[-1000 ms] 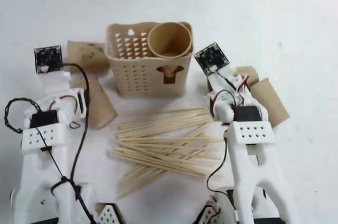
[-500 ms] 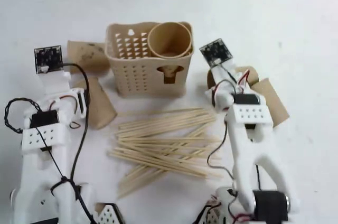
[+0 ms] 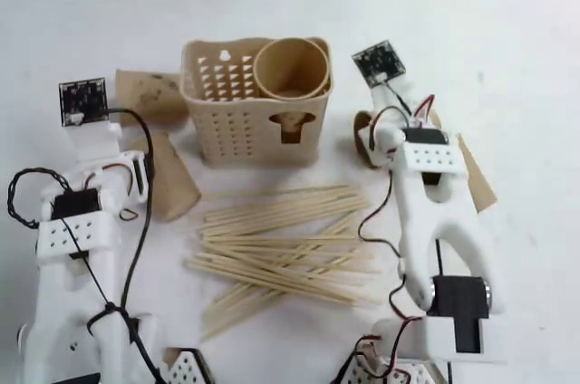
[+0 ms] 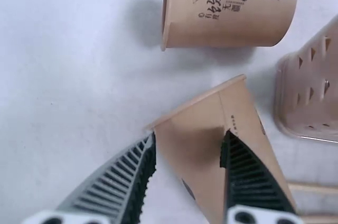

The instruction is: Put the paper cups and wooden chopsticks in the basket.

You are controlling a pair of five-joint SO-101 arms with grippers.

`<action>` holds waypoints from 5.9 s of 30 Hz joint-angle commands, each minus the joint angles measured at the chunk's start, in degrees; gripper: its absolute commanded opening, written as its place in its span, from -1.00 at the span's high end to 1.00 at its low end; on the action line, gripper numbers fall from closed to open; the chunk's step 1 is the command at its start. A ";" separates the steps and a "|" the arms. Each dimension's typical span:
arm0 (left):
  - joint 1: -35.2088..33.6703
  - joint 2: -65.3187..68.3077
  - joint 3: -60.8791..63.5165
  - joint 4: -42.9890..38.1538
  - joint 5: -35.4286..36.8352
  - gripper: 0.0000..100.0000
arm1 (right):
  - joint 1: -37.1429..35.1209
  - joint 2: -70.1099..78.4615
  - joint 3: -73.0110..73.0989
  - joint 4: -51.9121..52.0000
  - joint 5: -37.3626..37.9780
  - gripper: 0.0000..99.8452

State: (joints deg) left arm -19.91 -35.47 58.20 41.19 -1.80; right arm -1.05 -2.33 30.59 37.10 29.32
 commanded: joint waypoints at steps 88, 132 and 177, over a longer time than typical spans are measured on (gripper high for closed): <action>1.01 -0.13 0.18 -0.26 0.09 0.58 | 0.13 -14.55 -42.99 48.57 -22.07 0.71; 2.77 0.04 0.35 -0.26 0.09 0.58 | 9.10 26.24 -68.31 61.14 -32.00 0.51; 2.51 -0.13 0.35 -0.26 0.00 0.58 | 13.58 0.22 -68.31 61.05 -26.81 0.97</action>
State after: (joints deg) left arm -17.89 -35.56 58.29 41.19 -1.80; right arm 17.93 9.89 -36.40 98.02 5.05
